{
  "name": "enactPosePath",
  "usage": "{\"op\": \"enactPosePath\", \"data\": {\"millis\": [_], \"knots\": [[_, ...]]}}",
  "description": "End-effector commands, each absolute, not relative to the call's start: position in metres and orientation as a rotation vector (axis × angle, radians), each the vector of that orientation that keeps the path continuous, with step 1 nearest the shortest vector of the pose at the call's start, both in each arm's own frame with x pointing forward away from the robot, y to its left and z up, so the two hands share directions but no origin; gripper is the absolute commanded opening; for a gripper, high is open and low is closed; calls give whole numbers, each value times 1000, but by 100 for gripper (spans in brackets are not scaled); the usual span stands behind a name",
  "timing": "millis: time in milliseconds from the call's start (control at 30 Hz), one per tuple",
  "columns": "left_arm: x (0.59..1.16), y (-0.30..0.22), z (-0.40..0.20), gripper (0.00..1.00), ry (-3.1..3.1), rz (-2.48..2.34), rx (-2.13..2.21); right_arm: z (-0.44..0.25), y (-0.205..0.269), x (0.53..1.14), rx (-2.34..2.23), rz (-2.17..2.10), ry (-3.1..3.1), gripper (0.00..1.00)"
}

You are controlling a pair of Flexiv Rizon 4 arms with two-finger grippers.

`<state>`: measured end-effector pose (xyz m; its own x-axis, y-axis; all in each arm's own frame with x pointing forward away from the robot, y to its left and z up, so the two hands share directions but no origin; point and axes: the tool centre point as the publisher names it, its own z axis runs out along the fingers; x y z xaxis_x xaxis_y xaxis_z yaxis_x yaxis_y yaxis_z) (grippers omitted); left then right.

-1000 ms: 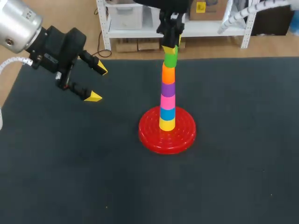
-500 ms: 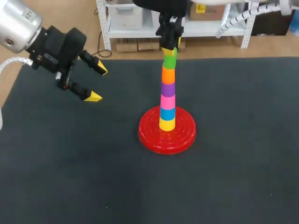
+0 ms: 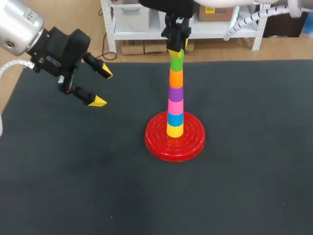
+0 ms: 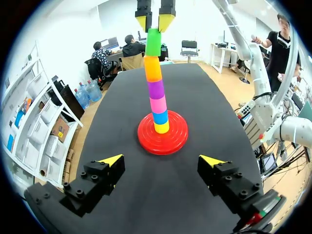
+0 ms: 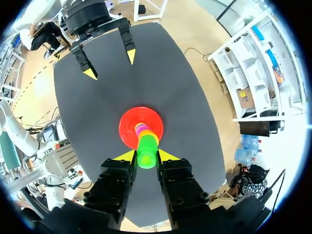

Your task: Pick up and stack the cylinders on the red base in this order: pink,purple,orange,green

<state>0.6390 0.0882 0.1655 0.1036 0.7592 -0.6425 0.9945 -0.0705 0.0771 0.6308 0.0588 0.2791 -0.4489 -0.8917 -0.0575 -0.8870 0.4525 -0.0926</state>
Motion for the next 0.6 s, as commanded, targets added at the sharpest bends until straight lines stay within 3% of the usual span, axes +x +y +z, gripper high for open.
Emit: {"op": "enactPosePath", "data": {"millis": [33, 600], "knots": [[640, 88, 165, 100, 1705, -614, 1887, 277, 56, 634, -1585, -70, 2608, 0], [640, 88, 165, 100, 1705, -614, 1887, 274, 55, 639, -1582, -21, 2627, 0]]}}
